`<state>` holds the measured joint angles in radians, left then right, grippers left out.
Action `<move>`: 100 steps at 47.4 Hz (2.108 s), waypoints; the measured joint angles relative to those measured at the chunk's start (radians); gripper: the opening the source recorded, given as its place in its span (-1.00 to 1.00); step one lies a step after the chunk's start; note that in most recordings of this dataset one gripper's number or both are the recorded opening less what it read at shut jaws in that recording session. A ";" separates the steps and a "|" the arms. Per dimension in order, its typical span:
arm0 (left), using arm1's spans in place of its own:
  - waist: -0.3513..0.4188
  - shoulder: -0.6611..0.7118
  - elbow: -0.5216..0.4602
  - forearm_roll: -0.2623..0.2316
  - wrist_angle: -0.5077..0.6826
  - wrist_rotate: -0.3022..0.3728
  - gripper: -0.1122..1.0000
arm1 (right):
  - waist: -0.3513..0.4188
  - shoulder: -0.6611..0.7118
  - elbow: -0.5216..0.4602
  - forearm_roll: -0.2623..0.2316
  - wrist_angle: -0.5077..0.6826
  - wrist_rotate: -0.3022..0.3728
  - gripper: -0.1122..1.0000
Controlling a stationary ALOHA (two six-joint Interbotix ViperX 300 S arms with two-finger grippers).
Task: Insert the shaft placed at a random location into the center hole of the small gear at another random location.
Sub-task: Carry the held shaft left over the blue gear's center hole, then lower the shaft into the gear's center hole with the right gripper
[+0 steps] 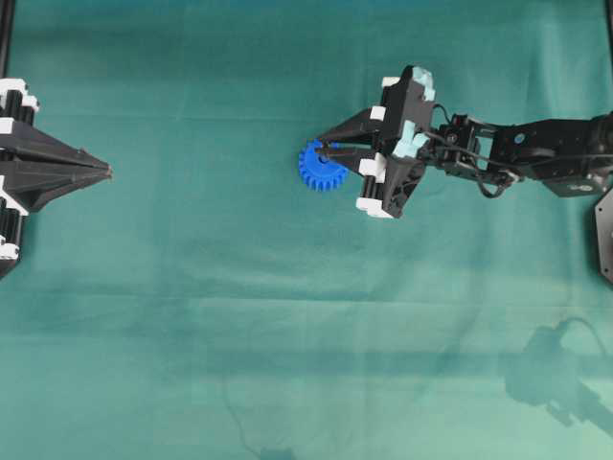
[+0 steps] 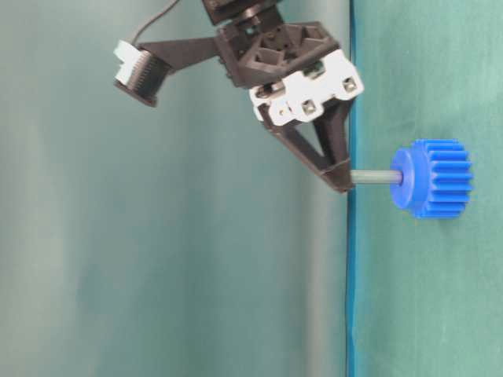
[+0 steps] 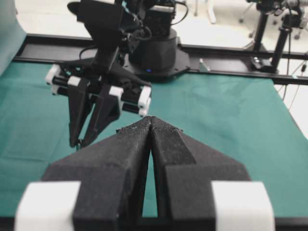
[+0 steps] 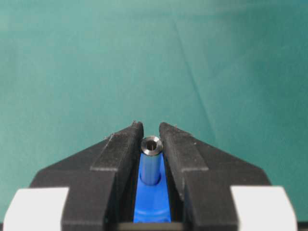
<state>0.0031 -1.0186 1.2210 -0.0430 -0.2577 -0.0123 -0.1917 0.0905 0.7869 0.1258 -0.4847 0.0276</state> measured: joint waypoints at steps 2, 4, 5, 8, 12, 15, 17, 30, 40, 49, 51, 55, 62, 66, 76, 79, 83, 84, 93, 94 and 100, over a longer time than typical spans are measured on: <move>-0.002 0.000 0.000 0.000 0.000 0.002 -0.80 | 0.002 0.005 0.000 0.000 0.000 0.000 -0.54; 0.000 0.000 0.000 0.000 0.000 0.000 -0.80 | 0.002 0.009 0.000 0.000 0.000 0.000 -0.54; 0.000 0.000 0.000 0.000 0.000 0.000 -0.80 | 0.002 0.009 0.000 0.000 0.000 -0.002 -0.54; 0.000 0.002 0.000 0.000 0.000 0.000 -0.80 | 0.002 0.011 0.000 0.000 0.000 -0.002 -0.54; 0.000 0.000 0.000 0.000 0.000 0.000 -0.80 | 0.000 0.011 -0.002 0.002 0.000 0.000 -0.54; 0.000 0.000 0.000 0.000 0.000 0.000 -0.80 | 0.002 0.011 -0.002 0.000 0.000 -0.002 -0.54; 0.000 0.002 0.000 0.000 0.000 0.000 -0.80 | 0.002 0.011 0.000 0.002 0.000 0.000 -0.54; 0.000 0.000 0.000 0.000 -0.002 0.000 -0.80 | 0.000 0.023 -0.003 0.002 0.000 0.000 -0.54; 0.000 0.000 0.000 0.000 0.000 0.000 -0.80 | 0.000 0.055 -0.018 0.002 0.000 0.000 -0.54; -0.002 0.000 0.005 0.000 0.000 0.000 -0.80 | -0.005 0.074 -0.025 0.002 0.000 -0.002 -0.54; -0.002 0.000 0.005 0.000 0.000 0.000 -0.80 | -0.005 0.077 -0.025 0.002 0.000 0.000 -0.54; -0.002 0.000 0.005 -0.002 0.000 0.000 -0.80 | -0.003 0.081 -0.025 0.002 0.000 0.000 -0.54; 0.000 0.000 0.005 -0.002 0.000 0.000 -0.80 | -0.005 0.092 -0.025 0.002 0.000 -0.002 -0.54; 0.000 0.000 0.005 0.000 0.000 0.000 -0.80 | -0.005 0.094 -0.025 0.003 0.000 0.000 -0.54; -0.002 0.000 0.006 -0.002 0.000 0.000 -0.80 | -0.003 0.097 -0.025 0.003 0.000 0.000 -0.54; 0.000 0.000 0.006 0.000 0.000 0.000 -0.80 | -0.005 0.098 -0.025 0.003 0.000 0.000 -0.54; 0.000 0.000 0.006 -0.002 0.000 0.000 -0.80 | -0.005 0.098 -0.026 0.003 0.000 0.000 -0.54; 0.000 0.000 0.006 -0.002 0.002 0.000 -0.80 | -0.005 0.098 -0.025 0.003 0.000 0.000 -0.54; 0.000 0.000 0.006 -0.002 0.008 0.000 -0.80 | -0.005 0.101 -0.026 0.003 0.002 0.000 -0.54; -0.002 0.000 0.006 -0.002 0.008 -0.002 -0.80 | -0.005 0.101 -0.026 0.003 0.002 -0.002 -0.54; 0.000 0.000 0.006 -0.002 0.009 0.000 -0.80 | -0.003 0.100 -0.026 0.003 0.002 0.000 -0.54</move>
<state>0.0031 -1.0186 1.2272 -0.0445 -0.2485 -0.0123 -0.1948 0.1902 0.7609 0.1289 -0.4832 0.0276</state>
